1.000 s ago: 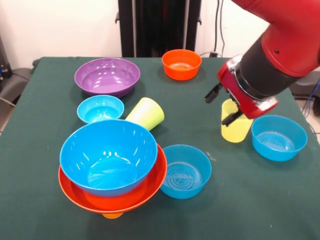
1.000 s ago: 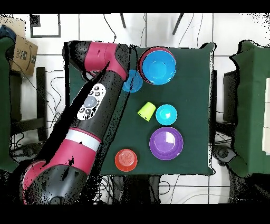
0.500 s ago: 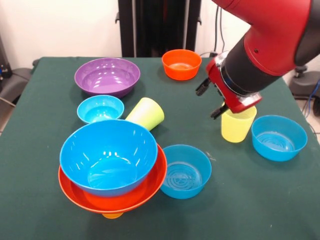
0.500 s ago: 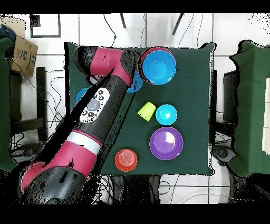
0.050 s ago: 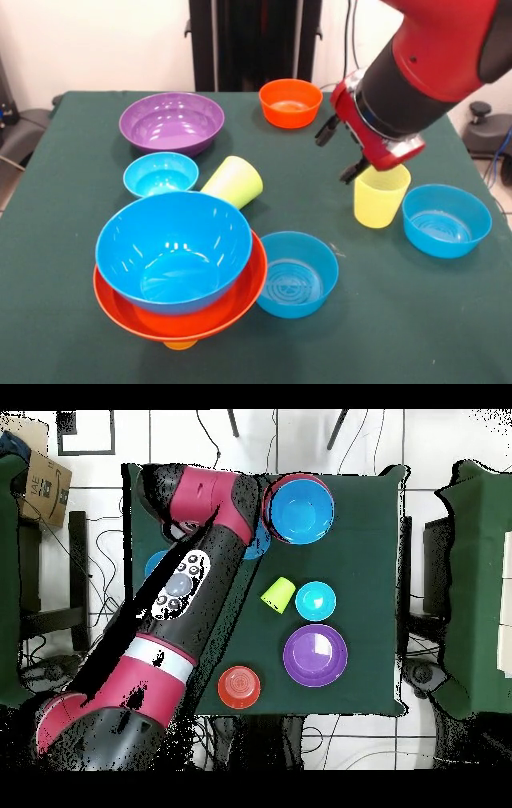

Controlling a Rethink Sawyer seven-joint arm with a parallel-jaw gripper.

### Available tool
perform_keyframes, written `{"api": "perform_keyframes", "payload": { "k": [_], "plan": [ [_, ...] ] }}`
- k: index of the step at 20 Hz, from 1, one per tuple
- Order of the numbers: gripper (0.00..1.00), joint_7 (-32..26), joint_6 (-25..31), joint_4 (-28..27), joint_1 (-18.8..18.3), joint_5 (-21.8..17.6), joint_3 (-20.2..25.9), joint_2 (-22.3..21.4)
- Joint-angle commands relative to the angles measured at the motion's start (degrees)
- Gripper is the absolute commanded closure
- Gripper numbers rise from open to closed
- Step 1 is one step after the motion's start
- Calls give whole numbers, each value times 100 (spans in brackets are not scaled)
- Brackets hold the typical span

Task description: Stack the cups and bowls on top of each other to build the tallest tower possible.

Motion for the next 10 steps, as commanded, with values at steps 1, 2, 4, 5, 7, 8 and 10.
{"api": "perform_keyframes", "payload": {
  "k": [1,2,4,5,7,8,10],
  "plan": [
    [0,-1055,-68,-74,-100,-420,1076,-403],
    [0,-1238,-177,-51,-109,-444,1162,-459],
    [0,-1780,-408,-8,-151,-535,1398,-617],
    [0,-2001,-496,-12,-180,-580,1497,-674],
    [0,-2317,-610,-63,-252,-675,1678,-764],
    [0,-2508,-675,-96,-296,-726,1783,-816],
    [0,-2977,-743,-146,-392,-848,2030,-940]
  ]
}}
